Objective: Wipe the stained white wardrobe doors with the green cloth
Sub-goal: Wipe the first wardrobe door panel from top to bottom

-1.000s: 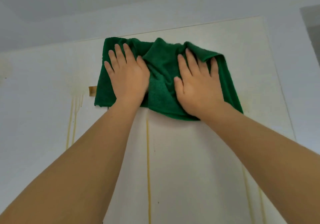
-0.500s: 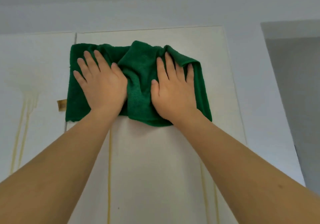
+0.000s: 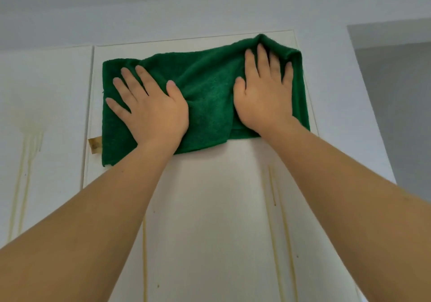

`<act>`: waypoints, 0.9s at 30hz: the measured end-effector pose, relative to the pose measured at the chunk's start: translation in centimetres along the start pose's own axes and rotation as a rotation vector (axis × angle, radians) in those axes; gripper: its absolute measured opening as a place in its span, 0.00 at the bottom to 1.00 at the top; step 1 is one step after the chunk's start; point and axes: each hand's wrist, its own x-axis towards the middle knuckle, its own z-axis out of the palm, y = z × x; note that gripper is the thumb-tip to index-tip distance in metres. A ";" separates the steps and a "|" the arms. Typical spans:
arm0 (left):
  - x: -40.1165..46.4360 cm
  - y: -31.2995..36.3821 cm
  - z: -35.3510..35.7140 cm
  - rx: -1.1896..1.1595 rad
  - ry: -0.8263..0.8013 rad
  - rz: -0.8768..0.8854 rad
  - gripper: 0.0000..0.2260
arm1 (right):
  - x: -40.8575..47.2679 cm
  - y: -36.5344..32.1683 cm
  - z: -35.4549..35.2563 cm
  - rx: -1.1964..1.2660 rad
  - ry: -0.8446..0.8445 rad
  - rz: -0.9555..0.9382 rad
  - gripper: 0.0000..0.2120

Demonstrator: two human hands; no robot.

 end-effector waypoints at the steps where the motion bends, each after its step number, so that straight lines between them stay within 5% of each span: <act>1: 0.1 0.0 0.0 0.002 0.001 0.000 0.31 | -0.2 0.0 0.0 0.004 0.014 0.005 0.29; 7: 0.0 0.0 -0.1 0.001 0.000 0.002 0.31 | -8.0 0.1 0.2 -0.015 -0.009 0.048 0.31; 13: -0.4 0.1 -0.3 0.002 -0.019 0.027 0.32 | -1.5 2.3 -0.9 -0.030 -0.058 -0.044 0.30; 20: -1.0 0.1 -0.5 -0.001 -0.022 0.057 0.31 | -7.8 1.9 -0.6 -0.065 -0.040 0.009 0.32; 27: -1.6 -0.2 -0.2 0.023 -0.025 0.094 0.31 | -2.7 3.0 -1.0 -0.042 -0.059 0.000 0.31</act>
